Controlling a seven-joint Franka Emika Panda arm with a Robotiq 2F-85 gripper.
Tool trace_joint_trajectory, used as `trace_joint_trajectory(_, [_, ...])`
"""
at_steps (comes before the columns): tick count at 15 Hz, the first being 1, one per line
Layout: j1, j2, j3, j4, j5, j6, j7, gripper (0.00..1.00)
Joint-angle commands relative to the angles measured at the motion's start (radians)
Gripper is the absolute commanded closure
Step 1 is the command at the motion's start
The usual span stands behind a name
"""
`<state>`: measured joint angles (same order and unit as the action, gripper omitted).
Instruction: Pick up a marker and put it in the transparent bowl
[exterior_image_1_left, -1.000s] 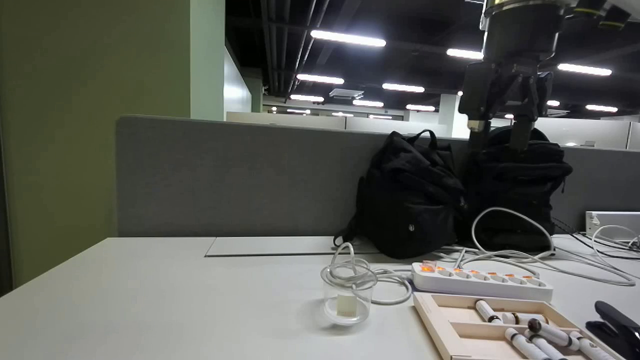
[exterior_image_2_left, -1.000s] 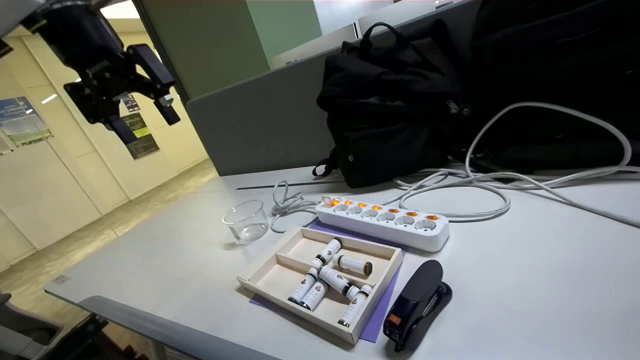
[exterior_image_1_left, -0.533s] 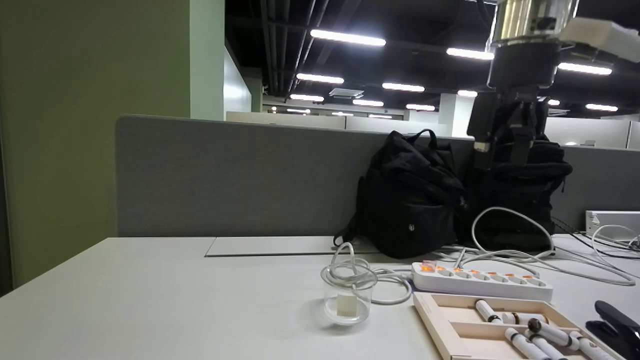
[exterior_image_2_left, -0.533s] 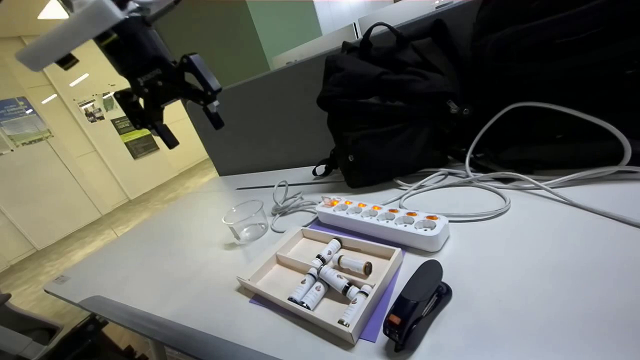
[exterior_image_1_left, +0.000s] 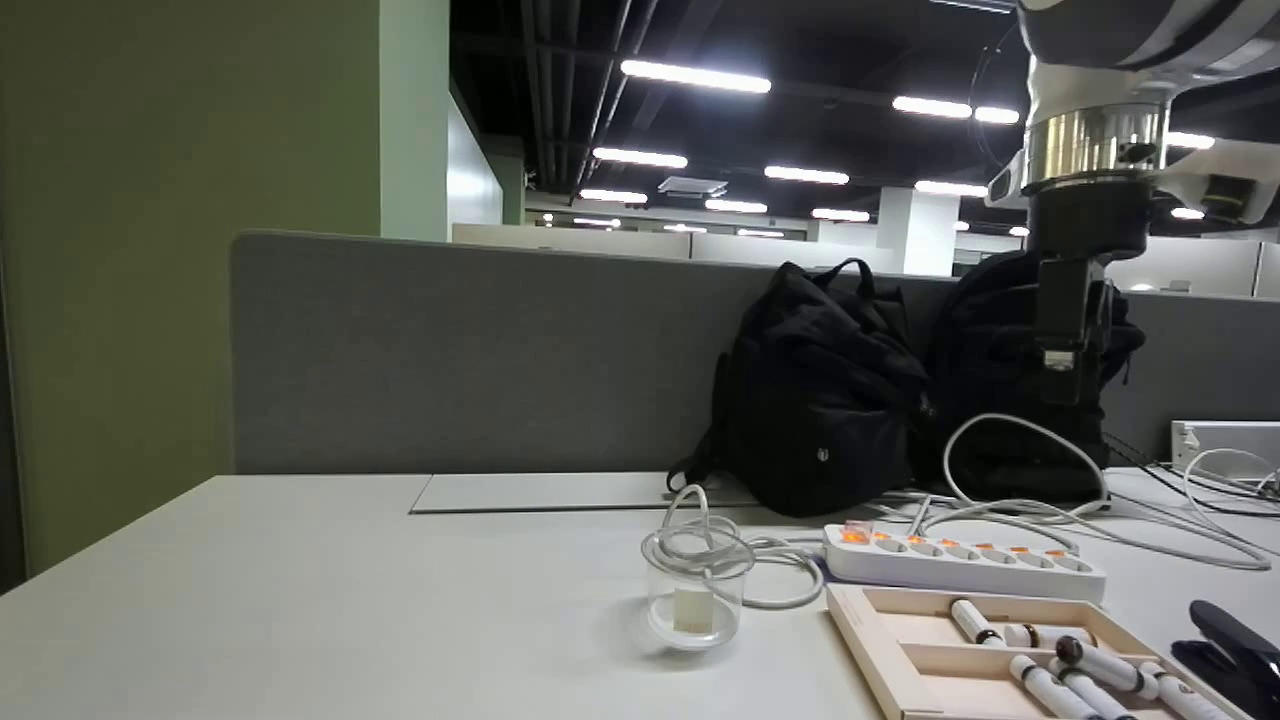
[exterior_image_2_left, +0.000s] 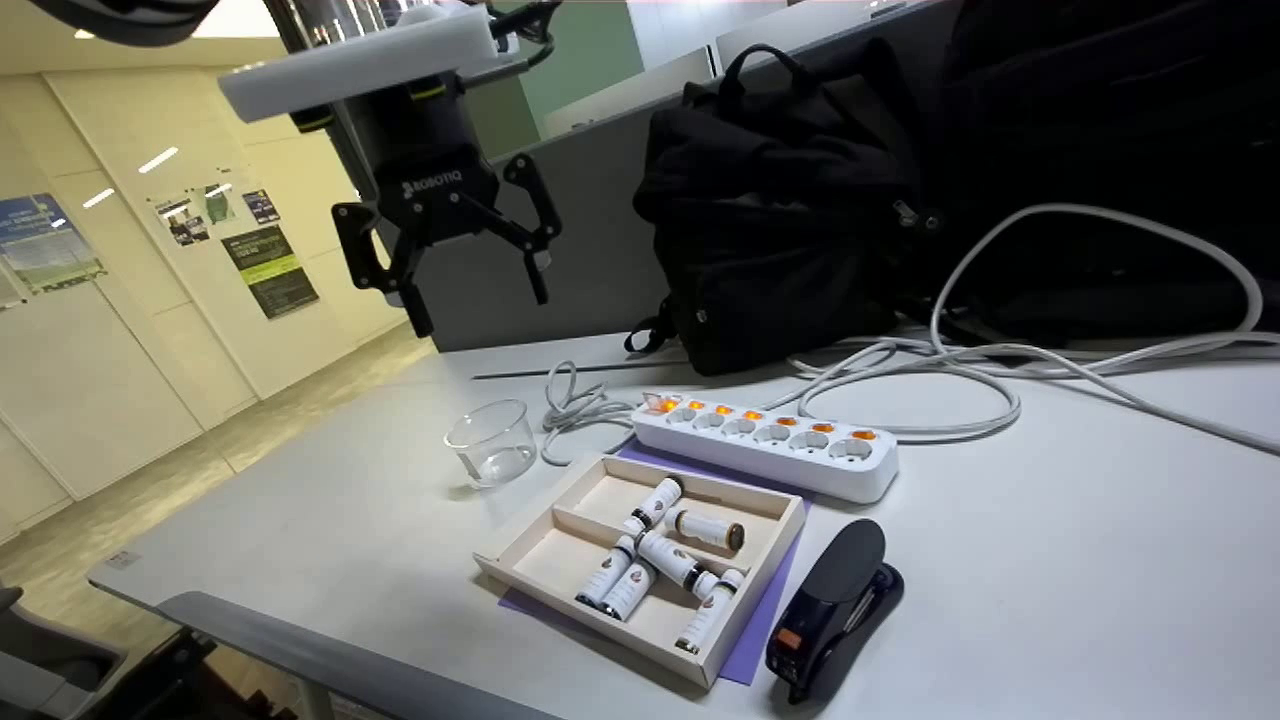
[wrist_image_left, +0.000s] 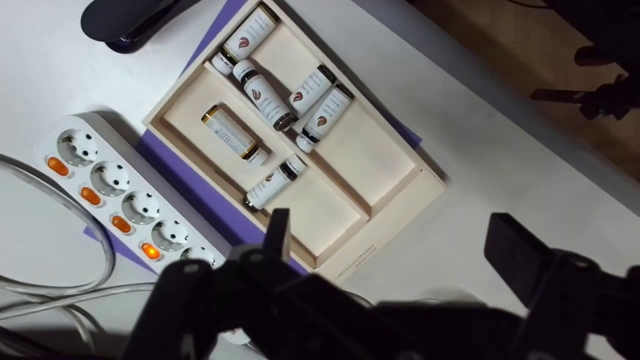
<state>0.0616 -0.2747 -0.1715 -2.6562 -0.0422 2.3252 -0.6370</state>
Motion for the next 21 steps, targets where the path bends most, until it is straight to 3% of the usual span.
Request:
trace_joint_trajectory(1, [-0.016, 0.007, 0.019, 0.007, 0.007, -0.004, -0.006, 0.0])
trace_joint_trajectory(4, [-0.021, 0.042, 0.024, 0.02, -0.037, -0.002, -0.023, 0.0])
trace_joint_trajectory(10, [-0.121, 0.266, 0.041, 0.094, -0.433, 0.018, -0.012, 0.0])
trace_joint_trajectory(14, [-0.148, 0.428, 0.035, 0.18, -0.689, 0.037, 0.046, 0.0])
trace_joint_trajectory(21, [-0.134, 0.671, 0.07, 0.282, -0.84, 0.052, 0.126, 0.0])
